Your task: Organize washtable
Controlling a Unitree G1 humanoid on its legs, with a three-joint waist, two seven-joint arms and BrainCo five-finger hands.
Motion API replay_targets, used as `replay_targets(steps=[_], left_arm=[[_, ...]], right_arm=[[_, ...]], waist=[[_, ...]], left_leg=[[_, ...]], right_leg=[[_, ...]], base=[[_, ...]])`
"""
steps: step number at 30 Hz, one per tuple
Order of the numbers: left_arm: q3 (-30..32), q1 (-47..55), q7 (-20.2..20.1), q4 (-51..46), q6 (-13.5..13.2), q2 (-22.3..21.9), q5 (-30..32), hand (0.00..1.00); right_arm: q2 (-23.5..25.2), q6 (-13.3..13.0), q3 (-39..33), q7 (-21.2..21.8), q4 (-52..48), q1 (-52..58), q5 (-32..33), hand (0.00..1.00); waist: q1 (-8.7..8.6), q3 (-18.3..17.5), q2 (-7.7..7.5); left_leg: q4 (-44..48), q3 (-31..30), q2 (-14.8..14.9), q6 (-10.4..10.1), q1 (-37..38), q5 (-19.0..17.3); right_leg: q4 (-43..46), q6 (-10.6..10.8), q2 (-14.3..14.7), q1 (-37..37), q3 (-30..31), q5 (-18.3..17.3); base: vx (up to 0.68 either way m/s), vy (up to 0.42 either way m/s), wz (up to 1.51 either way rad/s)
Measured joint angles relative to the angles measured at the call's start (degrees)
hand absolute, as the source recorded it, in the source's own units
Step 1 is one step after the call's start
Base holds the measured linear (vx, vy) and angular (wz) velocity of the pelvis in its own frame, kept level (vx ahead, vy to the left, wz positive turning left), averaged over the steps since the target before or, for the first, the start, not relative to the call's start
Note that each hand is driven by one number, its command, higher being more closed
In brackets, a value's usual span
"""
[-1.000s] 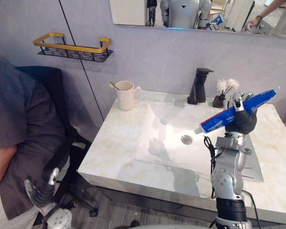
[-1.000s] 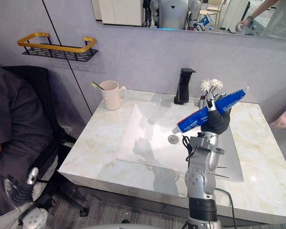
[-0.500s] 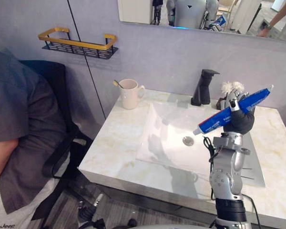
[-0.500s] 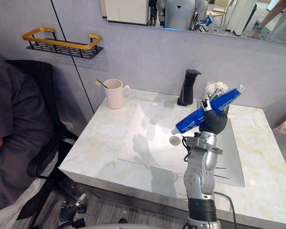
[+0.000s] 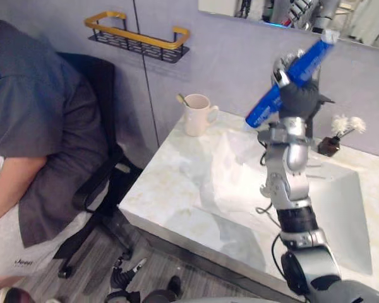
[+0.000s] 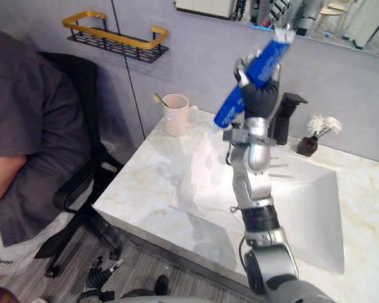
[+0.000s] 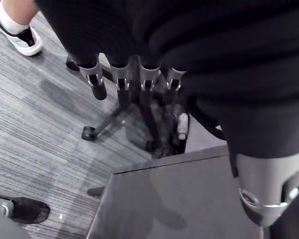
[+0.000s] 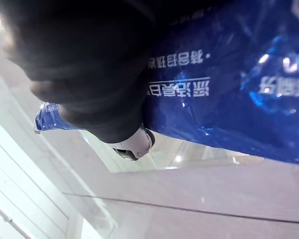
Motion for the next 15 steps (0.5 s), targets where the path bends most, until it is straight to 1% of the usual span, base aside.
replay_targets(steps=[2, 4, 6, 7, 9, 12, 15], left_arm=[[-0.3, 0.0, 0.0, 0.0, 0.0, 0.3, 0.0, 0.0], [-1.3, -0.1, 0.0, 0.2, 0.0, 0.9, -0.1, 0.0], [-2.0, -0.1, -0.1, 0.7, -0.4, 1.5, -0.1, 0.0], [-2.0, -0.1, -0.1, 1.0, -0.4, 1.7, -0.1, 0.0], [-2.4, -0.4, -0.3, 1.2, -0.4, 2.0, -0.1, 0.0], [-2.9, -0.7, -0.3, 1.2, -0.4, 2.4, -0.3, 0.0], [-4.2, -1.3, -0.3, 1.2, -0.5, 3.1, -0.3, 0.0]], right_arm=[[-0.9, 0.4, 0.2, -0.8, 2.7, -3.9, -0.8, 1.0], [-1.8, 0.9, 0.3, -1.7, 5.2, -7.3, -2.1, 1.0], [-2.3, 2.2, 1.6, -3.2, 8.1, -11.2, -2.9, 1.0], [-2.3, 2.4, 1.8, -3.3, 8.7, -11.8, -3.5, 1.0], [-2.9, 3.1, 2.4, -4.6, 11.6, -14.1, -6.2, 1.0], [-2.9, 4.6, 2.4, -6.5, 14.9, -17.0, -8.5, 1.0], [-3.0, 5.6, 2.4, -8.4, 17.4, -20.4, -11.3, 1.0]], waist=[[0.96, 0.9, -0.18], [1.16, 1.0, -0.33], [1.38, 2.4, -0.46], [1.58, 2.4, -0.54], [2.58, 2.9, -0.79], [2.69, 3.8, -0.95], [2.76, 5.0, -1.0]], left_leg=[[0.0, -0.2, -0.1, 0.0, -0.2, 0.0], [0.0, -1.0, -0.2, 0.0, -1.3, 0.4], [0.0, -1.3, -0.3, -0.1, -1.7, 0.8], [0.0, -1.3, -0.3, -0.1, -1.9, 0.8], [0.0, -1.4, -0.3, -0.1, -2.7, 0.9], [0.0, -1.7, -0.3, -0.2, -3.0, 0.9], [0.3, -1.8, -0.3, -0.2, -3.8, 1.0]], right_leg=[[0.0, 0.0, 0.0, -0.1, -0.2, 0.0], [0.0, 0.0, 0.0, -0.9, -1.2, 0.0], [0.1, 0.0, -0.1, -1.2, -1.5, 0.0], [0.1, 0.0, -0.1, -1.4, -1.5, 0.0], [0.1, 0.0, -0.1, -2.0, -1.6, 0.0], [0.1, 0.0, 0.0, -2.2, -2.0, 0.0], [0.1, 0.0, 0.0, -2.9, -2.1, 0.0]], base=[[-0.03, -0.01, 0.14], [-0.03, -0.009, 0.2], [-0.02, 0.0, 0.1], [0.0, 0.0, 0.0], [0.0, 0.0, 0.0], [-0.01, -0.002, 0.07], [0.0, 0.0, 0.0]])
